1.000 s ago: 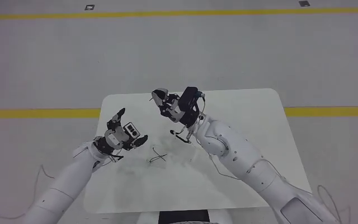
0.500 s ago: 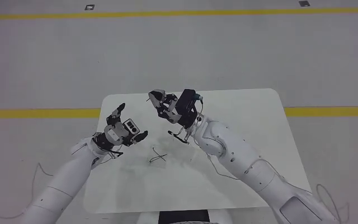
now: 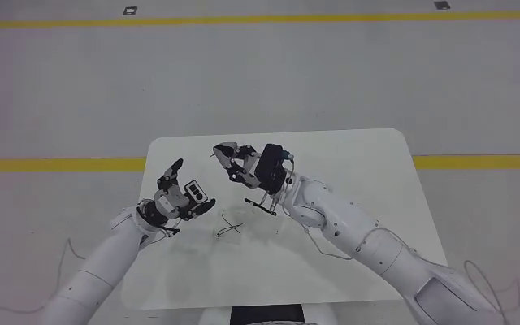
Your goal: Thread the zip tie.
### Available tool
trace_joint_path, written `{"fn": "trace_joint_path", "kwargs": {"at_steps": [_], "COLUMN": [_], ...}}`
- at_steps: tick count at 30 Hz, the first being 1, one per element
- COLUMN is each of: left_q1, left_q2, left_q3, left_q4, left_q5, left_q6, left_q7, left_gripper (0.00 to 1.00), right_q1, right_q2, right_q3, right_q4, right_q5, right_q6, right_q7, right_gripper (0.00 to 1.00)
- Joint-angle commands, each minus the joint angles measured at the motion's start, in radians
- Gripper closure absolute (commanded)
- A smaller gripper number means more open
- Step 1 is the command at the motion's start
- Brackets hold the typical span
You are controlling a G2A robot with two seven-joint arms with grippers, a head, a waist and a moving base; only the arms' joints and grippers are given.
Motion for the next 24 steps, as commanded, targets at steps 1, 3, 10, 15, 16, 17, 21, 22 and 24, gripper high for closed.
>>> {"fn": "trace_joint_path", "kwargs": {"at_steps": [1, 3, 10, 15, 16, 17, 21, 22, 24], "left_q1": [-0.006, -0.013, -0.026, -0.03, -0.03, -0.03, -0.027, -0.023, -0.016], "left_q2": [-0.001, -0.003, -0.014, -0.013, -0.013, -0.013, -0.015, -0.017, -0.02], "left_q3": [0.006, 0.012, 0.024, 0.022, 0.022, 0.022, 0.023, 0.023, 0.02], "left_q4": [0.012, 0.023, 0.045, 0.051, 0.051, 0.051, 0.043, 0.036, 0.03], "left_q5": [0.0, 0.0, 0.0, 0.0, 0.0, 0.0, 0.0, 0.0, 0.0], "left_q6": [0.0, 0.0, 0.0, 0.0, 0.0, 0.0, 0.0, 0.0, 0.0], "left_q7": [-0.012, -0.022, -0.027, -0.026, -0.026, -0.026, -0.01, -0.004, -0.01], "left_gripper": [0.0, 0.0, 0.0, 0.0, 0.0, 0.0, 0.0, 0.0, 0.0], "right_q1": [-0.001, -0.001, -0.018, -0.012, -0.012, -0.012, -0.015, -0.022, -0.031], "right_q2": [-0.001, -0.001, 0.003, 0.007, 0.007, 0.007, 0.007, 0.007, 0.008], "right_q3": [0.002, 0.002, -0.023, -0.04, -0.04, -0.04, -0.039, -0.033, -0.029], "right_q4": [-0.001, -0.001, -0.031, -0.035, -0.035, -0.035, -0.035, -0.036, -0.038], "right_q5": [0.0, 0.0, -0.019, 0.001, 0.001, 0.001, 0.002, 0.003, -0.012], "right_q6": [0.0, 0.0, 0.0, 0.0, 0.0, 0.0, 0.002, 0.003, 0.0], "right_q7": [0.002, 0.002, 0.012, 0.028, 0.028, 0.028, 0.029, 0.031, 0.025], "right_gripper": [1.0, 1.0, 1.0, 1.0, 1.0, 1.0, 1.0, 1.0, 1.0]}}
